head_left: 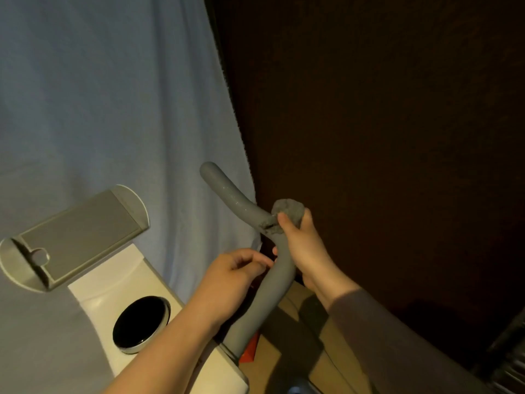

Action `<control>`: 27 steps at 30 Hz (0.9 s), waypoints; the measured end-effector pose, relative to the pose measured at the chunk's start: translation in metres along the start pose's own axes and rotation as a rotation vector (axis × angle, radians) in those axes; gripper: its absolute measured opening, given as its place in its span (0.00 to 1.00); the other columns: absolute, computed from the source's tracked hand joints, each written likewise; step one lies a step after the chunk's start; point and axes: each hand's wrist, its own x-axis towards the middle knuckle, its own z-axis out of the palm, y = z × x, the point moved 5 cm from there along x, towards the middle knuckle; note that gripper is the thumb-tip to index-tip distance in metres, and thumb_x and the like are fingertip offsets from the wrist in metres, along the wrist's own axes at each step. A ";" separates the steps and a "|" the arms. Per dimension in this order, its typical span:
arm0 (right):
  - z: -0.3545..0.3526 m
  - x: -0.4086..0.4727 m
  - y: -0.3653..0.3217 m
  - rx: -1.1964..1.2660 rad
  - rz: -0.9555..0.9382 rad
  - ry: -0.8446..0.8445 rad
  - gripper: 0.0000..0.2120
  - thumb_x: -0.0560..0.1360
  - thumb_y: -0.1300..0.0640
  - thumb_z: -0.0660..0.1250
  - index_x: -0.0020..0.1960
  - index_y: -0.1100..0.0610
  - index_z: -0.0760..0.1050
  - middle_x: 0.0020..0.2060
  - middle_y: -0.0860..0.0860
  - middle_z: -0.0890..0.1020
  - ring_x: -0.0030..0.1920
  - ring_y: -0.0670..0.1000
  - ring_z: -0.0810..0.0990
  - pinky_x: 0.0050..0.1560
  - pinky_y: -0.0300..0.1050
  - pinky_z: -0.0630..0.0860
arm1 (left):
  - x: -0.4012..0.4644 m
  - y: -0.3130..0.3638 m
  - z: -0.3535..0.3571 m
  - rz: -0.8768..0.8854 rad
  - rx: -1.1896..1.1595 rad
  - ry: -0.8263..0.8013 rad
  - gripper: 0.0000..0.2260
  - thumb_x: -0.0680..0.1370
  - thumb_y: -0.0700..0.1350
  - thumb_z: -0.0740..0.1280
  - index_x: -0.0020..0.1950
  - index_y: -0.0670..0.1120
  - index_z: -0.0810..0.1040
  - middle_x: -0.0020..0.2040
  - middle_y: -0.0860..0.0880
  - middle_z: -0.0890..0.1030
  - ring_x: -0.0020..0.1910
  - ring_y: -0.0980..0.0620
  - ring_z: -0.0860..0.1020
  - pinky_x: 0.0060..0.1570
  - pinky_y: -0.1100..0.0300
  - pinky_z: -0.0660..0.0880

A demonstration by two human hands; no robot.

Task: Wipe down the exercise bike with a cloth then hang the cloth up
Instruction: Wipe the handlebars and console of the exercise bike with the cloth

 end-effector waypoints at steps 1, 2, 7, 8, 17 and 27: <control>-0.003 -0.011 0.002 0.032 -0.052 0.006 0.10 0.81 0.49 0.60 0.62 0.45 0.67 0.55 0.47 0.78 0.53 0.48 0.80 0.51 0.47 0.79 | 0.000 0.001 0.000 0.010 0.004 0.002 0.10 0.80 0.41 0.63 0.46 0.47 0.84 0.46 0.45 0.84 0.48 0.41 0.81 0.55 0.40 0.76; -0.006 -0.021 0.003 0.049 -0.096 0.004 0.11 0.81 0.49 0.60 0.63 0.43 0.67 0.56 0.46 0.78 0.55 0.47 0.79 0.55 0.48 0.78 | 0.000 0.001 0.000 0.019 0.009 0.006 0.10 0.79 0.41 0.64 0.46 0.48 0.84 0.45 0.45 0.84 0.47 0.41 0.80 0.55 0.40 0.76; 0.005 0.004 -0.028 -0.430 -0.267 -0.058 0.14 0.79 0.46 0.62 0.63 0.48 0.72 0.59 0.50 0.75 0.57 0.50 0.77 0.56 0.49 0.76 | 0.000 0.001 0.001 -0.008 0.001 0.006 0.10 0.79 0.42 0.64 0.45 0.49 0.84 0.45 0.43 0.83 0.48 0.38 0.79 0.52 0.41 0.75; 0.008 0.006 -0.031 -0.491 -0.275 -0.084 0.15 0.79 0.46 0.62 0.63 0.50 0.72 0.62 0.51 0.73 0.59 0.51 0.75 0.57 0.47 0.75 | 0.000 0.001 0.000 -0.013 -0.004 0.005 0.10 0.79 0.42 0.64 0.45 0.49 0.84 0.45 0.43 0.83 0.48 0.38 0.79 0.52 0.42 0.75; 0.005 -0.015 -0.035 -0.690 -0.415 -0.125 0.14 0.80 0.51 0.62 0.65 0.46 0.72 0.68 0.46 0.69 0.66 0.50 0.72 0.61 0.46 0.72 | -0.001 0.002 -0.004 -0.031 -0.038 0.046 0.11 0.80 0.42 0.63 0.42 0.47 0.84 0.42 0.44 0.83 0.38 0.51 0.77 0.40 0.58 0.72; -0.024 -0.058 -0.022 -0.642 -0.364 -0.147 0.17 0.79 0.49 0.65 0.67 0.45 0.72 0.65 0.44 0.75 0.64 0.42 0.73 0.64 0.40 0.72 | -0.008 0.010 -0.008 0.015 -0.012 0.160 0.13 0.78 0.41 0.61 0.37 0.46 0.82 0.34 0.50 0.82 0.35 0.46 0.79 0.38 0.49 0.76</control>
